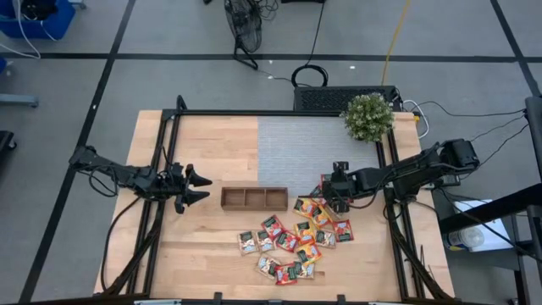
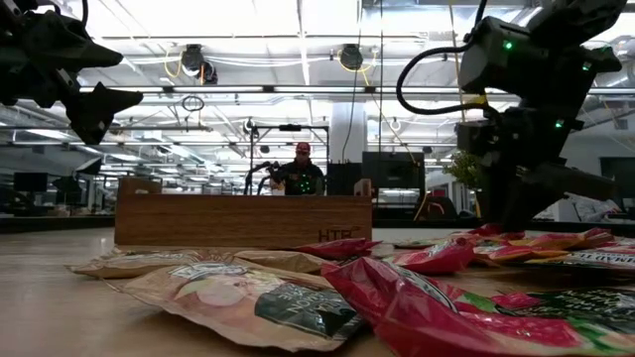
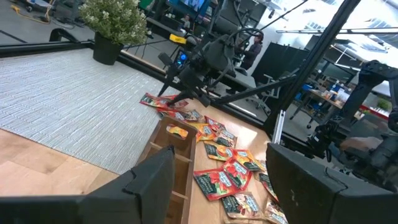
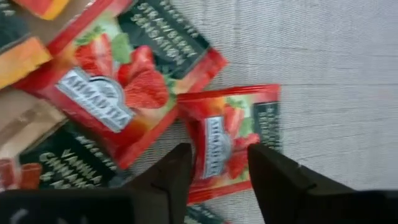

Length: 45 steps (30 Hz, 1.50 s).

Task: Pick & Place Tea
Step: Put the red tea bag into the right section of the wooden organizer

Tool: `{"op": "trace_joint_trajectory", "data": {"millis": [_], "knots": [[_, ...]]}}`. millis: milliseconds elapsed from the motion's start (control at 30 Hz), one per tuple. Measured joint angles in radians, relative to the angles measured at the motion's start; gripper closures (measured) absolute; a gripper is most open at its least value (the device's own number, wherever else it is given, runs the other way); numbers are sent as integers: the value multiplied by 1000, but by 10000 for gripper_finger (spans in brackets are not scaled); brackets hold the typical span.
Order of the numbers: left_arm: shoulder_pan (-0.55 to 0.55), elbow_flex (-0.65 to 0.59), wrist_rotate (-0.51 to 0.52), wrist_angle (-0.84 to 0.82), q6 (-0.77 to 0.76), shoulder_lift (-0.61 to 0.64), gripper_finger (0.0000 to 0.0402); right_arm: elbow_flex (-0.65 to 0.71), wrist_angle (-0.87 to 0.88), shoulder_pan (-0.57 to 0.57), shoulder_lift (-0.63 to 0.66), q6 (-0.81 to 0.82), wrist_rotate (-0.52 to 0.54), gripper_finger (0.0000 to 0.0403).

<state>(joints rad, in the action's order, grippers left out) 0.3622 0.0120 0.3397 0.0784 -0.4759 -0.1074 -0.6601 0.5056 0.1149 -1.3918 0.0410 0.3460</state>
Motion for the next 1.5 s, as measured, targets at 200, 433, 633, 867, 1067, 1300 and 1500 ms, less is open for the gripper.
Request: {"op": "trace_joint_trajectory", "data": {"millis": [200,433,633,867,1067,1300,1500], "knots": [[0,0,0,0,0,0,151,13,-20,-7,0,0,-60,317],[0,0,0,0,0,0,151,25,-24,-6,0,0,-58,386],[0,0,0,0,0,0,151,12,-30,45,0,0,55,401],[0,0,0,0,0,0,151,-53,-109,161,0,-141,402,402],[0,0,0,0,0,0,151,-54,-532,219,0,-404,391,402],[0,0,0,0,0,0,151,-55,-891,228,-26,-422,152,403],[0,0,0,0,0,0,151,-104,-1024,220,-220,-520,105,403]]}}
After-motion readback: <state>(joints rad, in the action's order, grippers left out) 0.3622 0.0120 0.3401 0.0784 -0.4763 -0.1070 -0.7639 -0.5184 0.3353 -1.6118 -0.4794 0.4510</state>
